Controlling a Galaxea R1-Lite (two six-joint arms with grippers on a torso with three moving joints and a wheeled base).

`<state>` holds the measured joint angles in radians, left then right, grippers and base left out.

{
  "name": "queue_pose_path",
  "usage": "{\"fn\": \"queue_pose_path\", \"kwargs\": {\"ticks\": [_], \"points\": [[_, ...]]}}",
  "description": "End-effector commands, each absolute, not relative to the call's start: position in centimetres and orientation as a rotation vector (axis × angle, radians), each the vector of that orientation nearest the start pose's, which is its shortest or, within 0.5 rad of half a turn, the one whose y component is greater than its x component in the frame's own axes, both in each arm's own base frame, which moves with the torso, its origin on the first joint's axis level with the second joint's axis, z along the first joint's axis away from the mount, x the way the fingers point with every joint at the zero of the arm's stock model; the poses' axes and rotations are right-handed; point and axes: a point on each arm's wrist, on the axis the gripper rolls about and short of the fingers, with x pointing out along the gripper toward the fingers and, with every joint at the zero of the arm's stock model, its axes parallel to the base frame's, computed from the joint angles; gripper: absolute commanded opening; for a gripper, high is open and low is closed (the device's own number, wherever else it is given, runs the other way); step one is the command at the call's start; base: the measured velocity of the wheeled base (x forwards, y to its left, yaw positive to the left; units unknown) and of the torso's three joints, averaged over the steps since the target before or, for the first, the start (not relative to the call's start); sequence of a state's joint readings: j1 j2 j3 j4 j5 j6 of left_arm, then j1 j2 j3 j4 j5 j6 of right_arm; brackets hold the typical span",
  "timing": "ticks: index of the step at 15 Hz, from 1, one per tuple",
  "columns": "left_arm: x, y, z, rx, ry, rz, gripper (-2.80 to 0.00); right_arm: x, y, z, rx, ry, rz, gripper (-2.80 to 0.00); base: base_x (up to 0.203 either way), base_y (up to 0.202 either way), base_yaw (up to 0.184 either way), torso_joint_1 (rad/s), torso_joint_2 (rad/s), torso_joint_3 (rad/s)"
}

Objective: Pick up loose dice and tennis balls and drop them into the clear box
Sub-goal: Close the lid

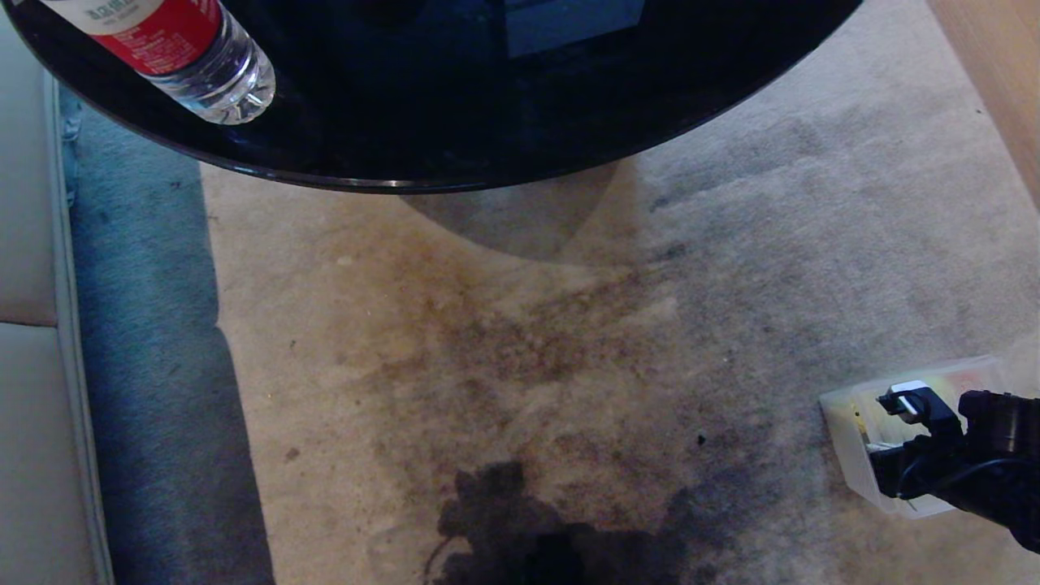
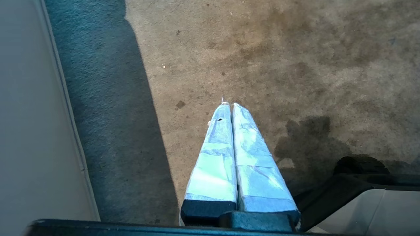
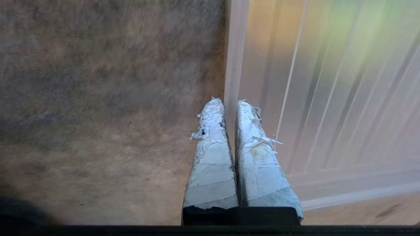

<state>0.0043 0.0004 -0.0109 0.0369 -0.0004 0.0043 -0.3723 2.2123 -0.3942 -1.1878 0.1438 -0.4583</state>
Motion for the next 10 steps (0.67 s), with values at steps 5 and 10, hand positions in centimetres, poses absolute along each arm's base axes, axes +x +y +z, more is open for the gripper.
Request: {"fn": "queue_pose_path", "kwargs": {"ticks": [5, 10], "points": [[-2.4, 0.0, 7.5, 0.005, 0.026, 0.005, -2.80, 28.1, -10.8, -1.6, -0.289, 0.629, -0.074, -2.80, 0.000, 0.000, 0.000, 0.000, 0.00, 0.000], [-2.4, 0.0, 7.5, 0.005, 0.026, 0.005, -2.80, 28.6, -10.9, -1.6, -0.358, 0.566, -0.042, -2.80, 0.000, 0.000, 0.000, 0.000, 0.00, 0.000]]}}
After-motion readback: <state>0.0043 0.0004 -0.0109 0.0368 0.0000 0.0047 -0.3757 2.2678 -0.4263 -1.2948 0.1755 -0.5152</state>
